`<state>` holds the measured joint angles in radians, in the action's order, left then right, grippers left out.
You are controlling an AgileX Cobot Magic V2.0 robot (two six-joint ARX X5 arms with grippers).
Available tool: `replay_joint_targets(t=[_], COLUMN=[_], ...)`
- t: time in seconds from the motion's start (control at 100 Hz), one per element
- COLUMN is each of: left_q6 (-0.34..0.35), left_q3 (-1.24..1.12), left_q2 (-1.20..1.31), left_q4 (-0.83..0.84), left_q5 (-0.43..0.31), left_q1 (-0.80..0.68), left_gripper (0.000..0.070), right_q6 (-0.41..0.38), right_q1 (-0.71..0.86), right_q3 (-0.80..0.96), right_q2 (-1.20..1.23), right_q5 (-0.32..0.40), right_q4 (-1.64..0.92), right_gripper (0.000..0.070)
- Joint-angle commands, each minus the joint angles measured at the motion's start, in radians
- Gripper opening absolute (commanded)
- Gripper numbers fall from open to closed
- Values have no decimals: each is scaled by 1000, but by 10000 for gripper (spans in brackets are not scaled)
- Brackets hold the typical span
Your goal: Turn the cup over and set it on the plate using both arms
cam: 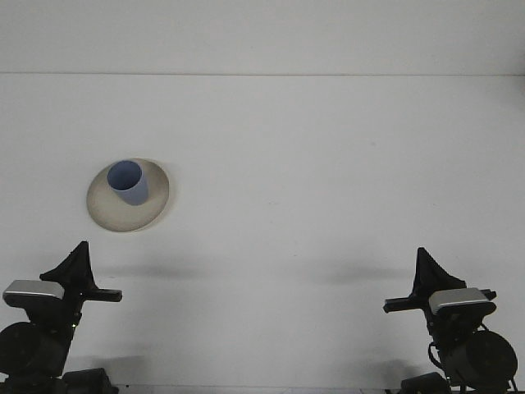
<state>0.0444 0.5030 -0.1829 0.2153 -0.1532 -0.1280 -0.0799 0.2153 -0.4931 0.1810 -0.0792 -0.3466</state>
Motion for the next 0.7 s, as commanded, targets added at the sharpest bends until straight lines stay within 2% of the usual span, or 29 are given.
replay_joint_targets(t=[0.0, 0.61, 0.69], left_q6=[-12, -11, 22], left_q3=[14, 14, 13], left_q2=[8, 22, 43], left_q4=[-15, -14, -16], left_q5=[2, 1, 3], left_q1=[-2, -2, 0], left_gripper=[14, 14, 14], right_q6=[-10, -10, -10], right_q1=[1, 1, 1], right_q3=[0, -1, -1], right_q2=[2, 2, 2], right_q5=[-1, -1, -1], right_q4=[10, 10, 10], right_gripper=[0, 0, 0])
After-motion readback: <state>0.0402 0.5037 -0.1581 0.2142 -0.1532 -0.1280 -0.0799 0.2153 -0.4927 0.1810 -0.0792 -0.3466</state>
